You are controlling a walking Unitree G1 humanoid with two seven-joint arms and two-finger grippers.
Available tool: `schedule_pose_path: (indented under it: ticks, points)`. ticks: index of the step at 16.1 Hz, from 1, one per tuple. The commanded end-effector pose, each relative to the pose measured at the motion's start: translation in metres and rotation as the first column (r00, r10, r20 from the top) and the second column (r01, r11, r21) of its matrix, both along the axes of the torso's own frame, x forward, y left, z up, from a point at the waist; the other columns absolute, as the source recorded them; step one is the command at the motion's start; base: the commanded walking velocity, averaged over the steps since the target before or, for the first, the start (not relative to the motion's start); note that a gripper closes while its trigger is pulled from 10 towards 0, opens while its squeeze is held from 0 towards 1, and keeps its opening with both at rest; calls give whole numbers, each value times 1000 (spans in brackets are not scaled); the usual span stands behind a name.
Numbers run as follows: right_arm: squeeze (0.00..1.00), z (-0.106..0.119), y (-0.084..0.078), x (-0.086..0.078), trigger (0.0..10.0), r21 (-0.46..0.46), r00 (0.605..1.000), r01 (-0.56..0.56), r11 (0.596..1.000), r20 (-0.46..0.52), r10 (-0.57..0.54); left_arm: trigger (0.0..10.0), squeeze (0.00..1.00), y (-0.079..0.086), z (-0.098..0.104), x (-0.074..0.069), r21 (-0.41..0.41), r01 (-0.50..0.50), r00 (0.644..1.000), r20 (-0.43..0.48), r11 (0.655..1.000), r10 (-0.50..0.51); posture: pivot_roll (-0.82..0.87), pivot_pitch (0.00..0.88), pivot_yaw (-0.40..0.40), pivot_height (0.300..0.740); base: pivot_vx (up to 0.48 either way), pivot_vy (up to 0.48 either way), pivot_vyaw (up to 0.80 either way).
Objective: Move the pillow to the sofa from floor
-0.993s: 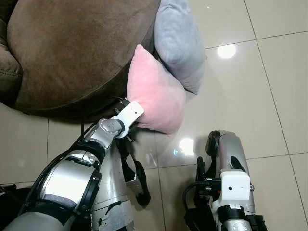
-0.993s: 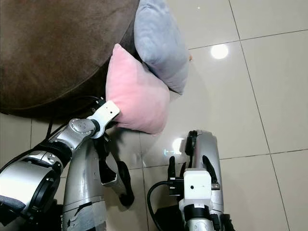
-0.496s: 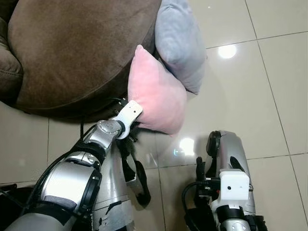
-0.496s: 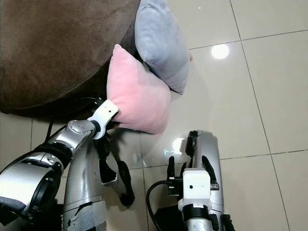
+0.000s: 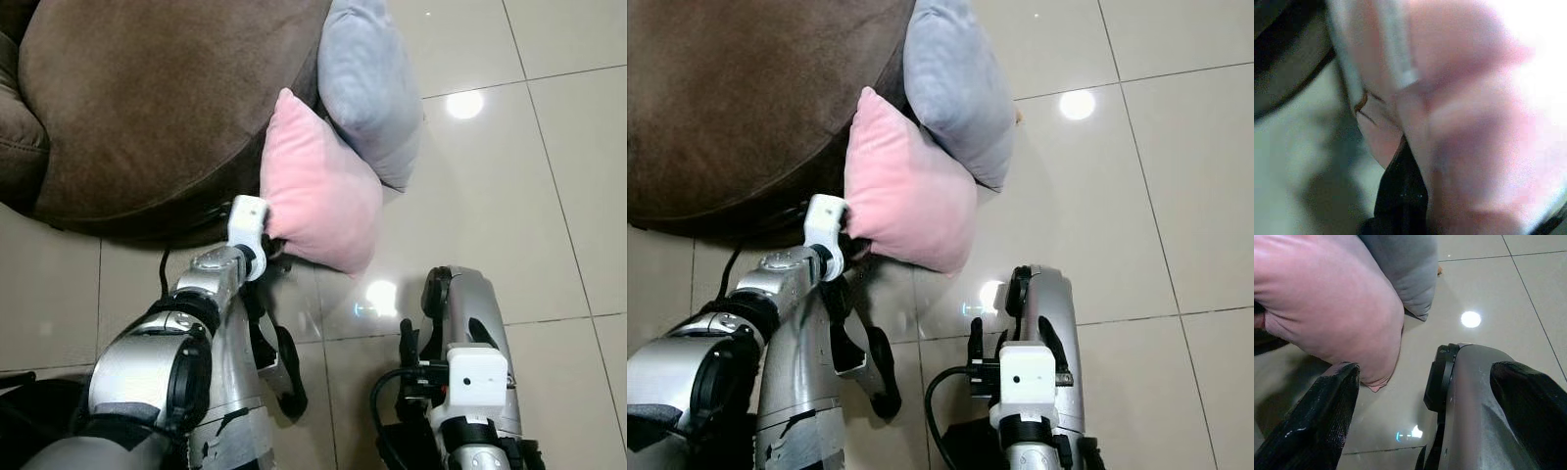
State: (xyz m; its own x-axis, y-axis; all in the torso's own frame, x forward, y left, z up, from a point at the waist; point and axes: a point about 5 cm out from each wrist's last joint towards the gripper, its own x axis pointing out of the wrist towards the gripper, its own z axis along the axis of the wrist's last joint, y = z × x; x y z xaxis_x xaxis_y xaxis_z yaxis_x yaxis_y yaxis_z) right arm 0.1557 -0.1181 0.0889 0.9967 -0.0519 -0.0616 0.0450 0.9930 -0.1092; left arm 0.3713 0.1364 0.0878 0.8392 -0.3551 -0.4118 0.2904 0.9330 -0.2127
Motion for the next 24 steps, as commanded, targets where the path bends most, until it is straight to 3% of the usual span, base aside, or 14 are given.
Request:
schedule_pose_path:
  ticks: [1,2,3,4,5,6,9,12,15,16,17,19,22,24]
  points:
    - [0,-11,-2,-6,10000,0,998,8,1000,-65,-8,0,0,2,-14,-8,-142,-120,991,-77,983,110,-143,497,189,495,0,0,0]
    - [0,-11,-3,-6,10000,-1,998,7,1000,-65,-7,0,0,1,-14,-7,-215,-174,983,-94,961,157,-145,497,186,495,0,0,0]
    - [0,-11,-4,-6,10000,-3,998,5,1000,-66,-5,0,0,-1,-13,-7,-340,-261,965,-131,903,229,-149,495,180,495,0,0,0]
    - [0,-11,-5,-6,10000,-7,998,1,1000,-67,-2,0,0,-4,-14,-7,-464,-340,940,-179,818,289,-152,495,176,495,0,0,0]
    - [0,-10,-5,-6,10000,-9,998,0,1000,-68,-1,0,0,-7,-15,-8,-509,-361,932,-197,781,303,-154,496,170,495,0,0,0]
    - [0,-10,-7,-6,10000,-13,998,-2,1000,-69,1,0,0,-11,-17,-9,-576,-391,920,-222,718,323,-158,496,164,495,0,0,0]
    - [0,-9,-15,-3,10000,3,997,18,1000,-76,-18,0,0,-17,-16,-10,-681,-426,900,-254,595,354,-161,489,146,495,0,0,0]
    - [0,-9,-21,2,10000,3,997,19,1000,-71,-19,0,0,-24,-8,-6,-752,-413,900,-252,513,355,-155,482,133,495,0,0,0]
    - [0,0,-23,9,10000,-5,998,13,1000,-54,-13,0,0,-34,1,-2,-782,-364,921,-220,507,322,-146,471,125,495,0,0,0]
    - [0,17,-28,15,10000,-42,1000,4,999,1,-4,0,0,-35,2,-2,-782,-353,926,-211,514,313,-147,468,123,495,0,0,0]
    - [0,52,-40,23,10000,-108,993,-26,994,115,39,0,0,-34,1,-2,-774,-358,924,-212,522,319,-155,464,116,495,0,0,0]
    - [0,81,-56,21,10000,-170,981,-74,983,167,103,0,0,-29,-4,-4,-746,-379,916,-218,548,337,-174,462,105,495,0,0,0]
    - [0,94,-71,11,10000,-242,976,-187,952,60,207,0,0,-22,-6,-4,-714,-400,907,-219,575,358,-202,455,90,495,0,0,0]
    - [0,84,-65,-2,10000,-246,930,-365,898,-131,342,0,0,-23,-7,-4,-685,-404,908,-217,606,359,-208,445,82,495,0,0,0]
